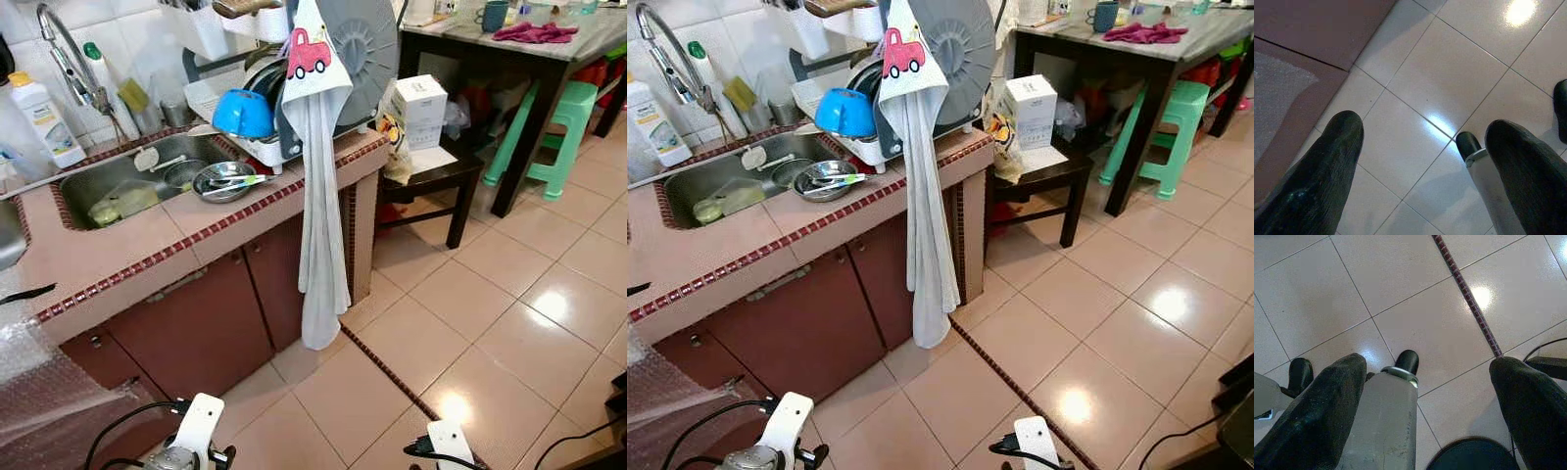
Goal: Kitchen organization
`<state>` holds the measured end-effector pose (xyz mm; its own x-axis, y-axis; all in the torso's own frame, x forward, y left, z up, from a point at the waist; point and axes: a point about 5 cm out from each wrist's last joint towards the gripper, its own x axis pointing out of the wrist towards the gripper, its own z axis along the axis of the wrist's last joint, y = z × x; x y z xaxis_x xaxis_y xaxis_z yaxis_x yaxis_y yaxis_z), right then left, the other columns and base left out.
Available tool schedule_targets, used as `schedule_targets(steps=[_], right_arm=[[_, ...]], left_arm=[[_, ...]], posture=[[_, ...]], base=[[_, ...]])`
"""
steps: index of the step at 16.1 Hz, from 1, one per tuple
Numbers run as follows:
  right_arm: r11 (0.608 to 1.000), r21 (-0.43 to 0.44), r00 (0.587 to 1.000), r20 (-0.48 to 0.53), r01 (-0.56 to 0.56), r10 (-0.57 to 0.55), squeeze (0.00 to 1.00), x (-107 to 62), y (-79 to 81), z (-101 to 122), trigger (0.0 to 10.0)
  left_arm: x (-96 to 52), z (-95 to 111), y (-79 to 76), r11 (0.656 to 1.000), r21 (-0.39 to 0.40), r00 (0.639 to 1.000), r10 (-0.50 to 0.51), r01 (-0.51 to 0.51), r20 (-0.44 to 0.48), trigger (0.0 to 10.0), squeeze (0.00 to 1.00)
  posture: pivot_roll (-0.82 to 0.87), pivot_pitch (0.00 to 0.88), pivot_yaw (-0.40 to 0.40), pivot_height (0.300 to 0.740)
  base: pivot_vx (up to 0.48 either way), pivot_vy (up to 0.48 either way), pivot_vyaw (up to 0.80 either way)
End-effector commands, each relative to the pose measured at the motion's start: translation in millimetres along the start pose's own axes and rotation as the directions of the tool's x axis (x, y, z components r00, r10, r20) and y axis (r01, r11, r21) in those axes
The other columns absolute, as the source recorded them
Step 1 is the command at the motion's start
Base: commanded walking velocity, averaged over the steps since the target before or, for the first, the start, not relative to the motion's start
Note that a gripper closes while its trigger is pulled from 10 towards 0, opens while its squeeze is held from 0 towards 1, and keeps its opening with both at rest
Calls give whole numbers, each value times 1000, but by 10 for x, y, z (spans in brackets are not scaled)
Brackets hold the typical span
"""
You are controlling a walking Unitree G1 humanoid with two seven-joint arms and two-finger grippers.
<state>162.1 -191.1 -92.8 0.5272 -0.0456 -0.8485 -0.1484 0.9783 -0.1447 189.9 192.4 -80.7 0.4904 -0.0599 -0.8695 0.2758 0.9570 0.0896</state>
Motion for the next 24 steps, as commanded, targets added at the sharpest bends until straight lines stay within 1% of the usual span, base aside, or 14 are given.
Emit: schedule_targets(steps=[1, 4, 24], right_arm=[[1000, -8, 1000, 22, -9, 9, 0, 11, 35, 66, 10000], [1000, -17, 999, 29, -24, 25, 0, 11, 54, 75, 10000], [1000, -17, 999, 29, -24, 25, 0, 11, 54, 75, 10000]], left_arm=[[-4, 40, 40, 1000, 11, 1000, 8, -8, 10, 10000, 0], [-4, 38, 40, 1000, 13, 1000, 7, -8, 10, 10000, 0], [-4, 38, 40, 1000, 13, 1000, 7, -8, 10, 10000, 0]], posture=[[-23, 0, 110, 740], [-23, 0, 111, 740], [-23, 0, 111, 740]], base=[[0, 0, 0], [0, 0, 0], [0, 0, 0]])
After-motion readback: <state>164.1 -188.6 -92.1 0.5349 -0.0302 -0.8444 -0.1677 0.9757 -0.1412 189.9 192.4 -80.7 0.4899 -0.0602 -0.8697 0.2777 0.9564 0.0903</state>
